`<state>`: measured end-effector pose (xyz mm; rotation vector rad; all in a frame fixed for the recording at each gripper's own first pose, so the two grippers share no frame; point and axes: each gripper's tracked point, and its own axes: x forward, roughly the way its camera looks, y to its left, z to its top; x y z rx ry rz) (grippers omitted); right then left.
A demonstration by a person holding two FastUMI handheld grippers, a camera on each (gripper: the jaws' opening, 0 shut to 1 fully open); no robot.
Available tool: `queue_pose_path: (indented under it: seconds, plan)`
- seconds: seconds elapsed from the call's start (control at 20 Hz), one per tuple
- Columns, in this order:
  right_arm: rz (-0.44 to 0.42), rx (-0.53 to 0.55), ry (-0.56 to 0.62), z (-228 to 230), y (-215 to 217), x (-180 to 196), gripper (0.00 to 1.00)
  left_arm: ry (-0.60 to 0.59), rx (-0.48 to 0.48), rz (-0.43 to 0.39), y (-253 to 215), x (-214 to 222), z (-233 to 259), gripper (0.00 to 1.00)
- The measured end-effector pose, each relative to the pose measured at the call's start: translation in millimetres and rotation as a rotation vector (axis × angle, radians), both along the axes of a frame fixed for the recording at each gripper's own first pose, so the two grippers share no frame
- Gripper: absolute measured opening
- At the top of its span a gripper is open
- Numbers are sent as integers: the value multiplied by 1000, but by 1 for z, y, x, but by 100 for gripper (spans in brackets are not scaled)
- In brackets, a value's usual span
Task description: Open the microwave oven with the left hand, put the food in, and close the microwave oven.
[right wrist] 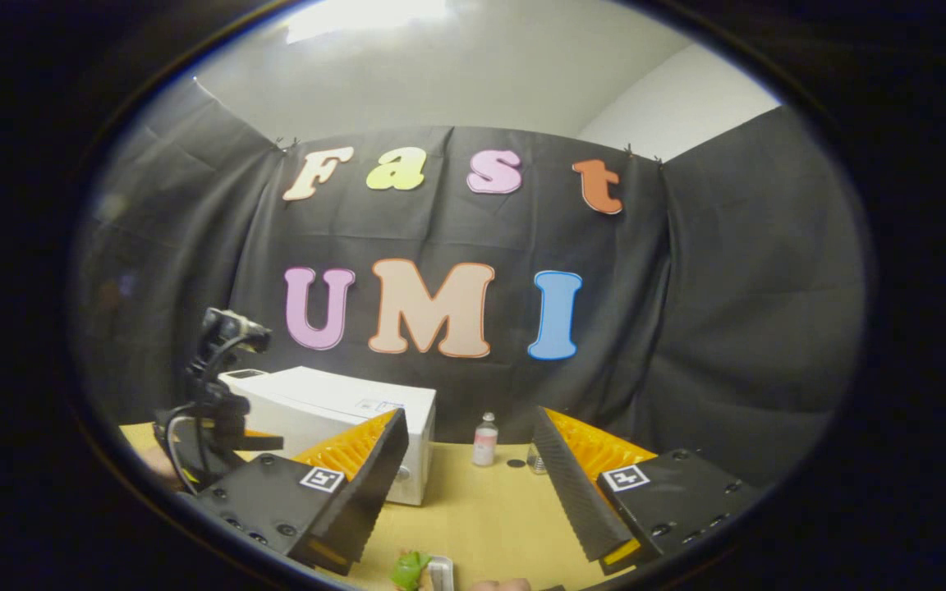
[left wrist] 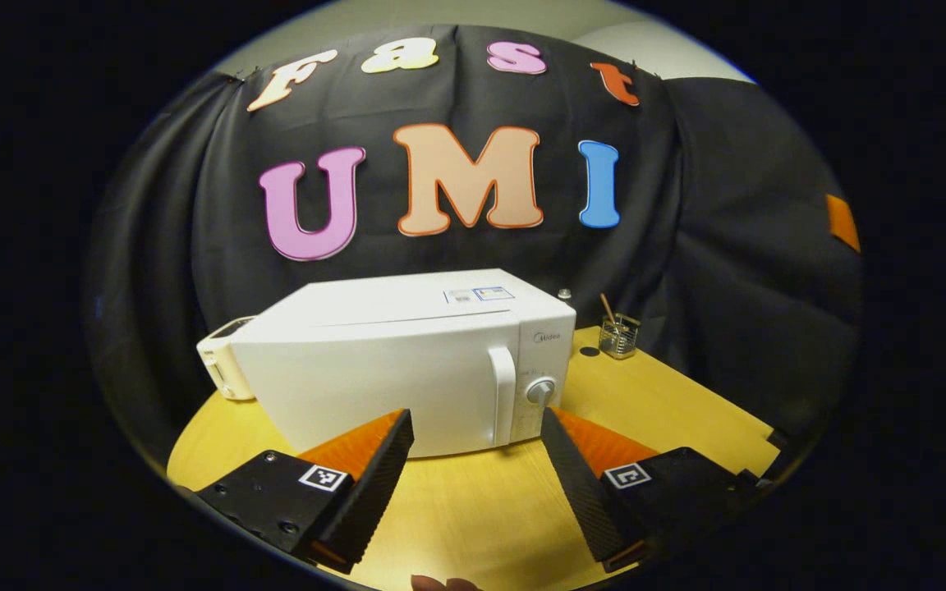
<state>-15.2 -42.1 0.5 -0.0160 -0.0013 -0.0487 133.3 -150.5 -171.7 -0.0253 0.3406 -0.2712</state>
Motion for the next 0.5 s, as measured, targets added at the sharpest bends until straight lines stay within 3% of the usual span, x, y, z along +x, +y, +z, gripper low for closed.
queue_pose_path:
  seconds: [0.5]
  plan:
    - [-84, -26, 33, -5, -43, -16, 96, 125, 52, -17, -49, 69, -57, 98]
